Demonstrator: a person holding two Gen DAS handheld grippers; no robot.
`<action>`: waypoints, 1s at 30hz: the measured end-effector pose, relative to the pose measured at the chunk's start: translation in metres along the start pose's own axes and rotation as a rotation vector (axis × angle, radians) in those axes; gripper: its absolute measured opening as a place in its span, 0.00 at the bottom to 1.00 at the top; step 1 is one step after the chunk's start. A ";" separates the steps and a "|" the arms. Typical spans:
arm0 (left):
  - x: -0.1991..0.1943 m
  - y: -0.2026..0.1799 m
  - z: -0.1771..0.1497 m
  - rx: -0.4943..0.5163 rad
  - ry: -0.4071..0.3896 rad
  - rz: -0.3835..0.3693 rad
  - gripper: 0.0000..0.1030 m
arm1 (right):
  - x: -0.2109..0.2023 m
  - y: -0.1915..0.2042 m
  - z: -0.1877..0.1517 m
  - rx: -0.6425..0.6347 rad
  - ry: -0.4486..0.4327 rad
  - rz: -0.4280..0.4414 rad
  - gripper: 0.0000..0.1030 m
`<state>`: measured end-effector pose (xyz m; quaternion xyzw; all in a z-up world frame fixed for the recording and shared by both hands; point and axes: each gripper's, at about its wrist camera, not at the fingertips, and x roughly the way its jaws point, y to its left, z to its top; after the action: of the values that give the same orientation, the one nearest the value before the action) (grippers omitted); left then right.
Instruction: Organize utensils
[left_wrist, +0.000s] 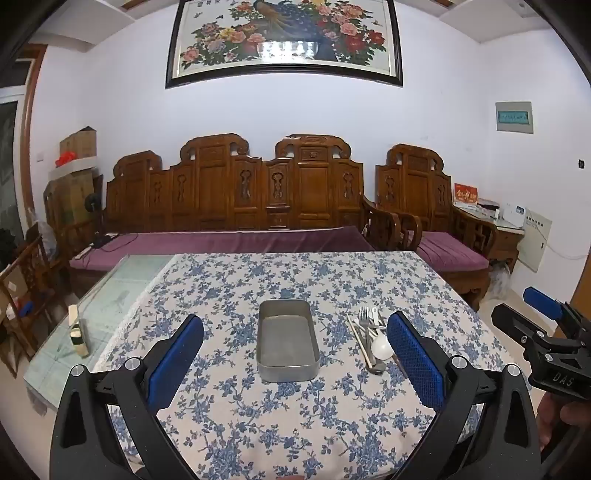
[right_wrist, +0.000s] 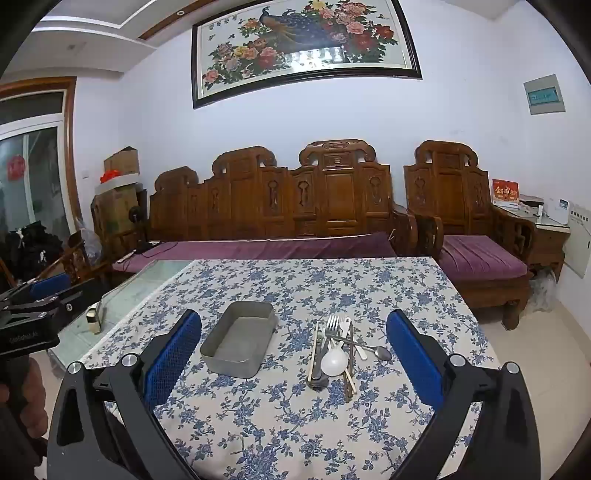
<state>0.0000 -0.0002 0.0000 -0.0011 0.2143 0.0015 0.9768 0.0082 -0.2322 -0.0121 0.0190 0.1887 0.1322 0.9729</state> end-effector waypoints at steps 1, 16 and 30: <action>0.000 0.000 0.000 -0.001 0.000 -0.002 0.94 | 0.000 0.000 0.000 0.003 0.002 0.001 0.97; -0.002 -0.001 0.001 -0.002 -0.002 -0.002 0.94 | -0.005 0.001 0.002 0.003 0.002 0.005 0.97; -0.005 -0.005 0.005 0.000 -0.009 -0.006 0.94 | -0.007 0.001 0.003 0.003 -0.001 0.005 0.97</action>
<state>-0.0028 -0.0051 0.0067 -0.0018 0.2101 -0.0016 0.9777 0.0028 -0.2333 -0.0069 0.0211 0.1886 0.1344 0.9726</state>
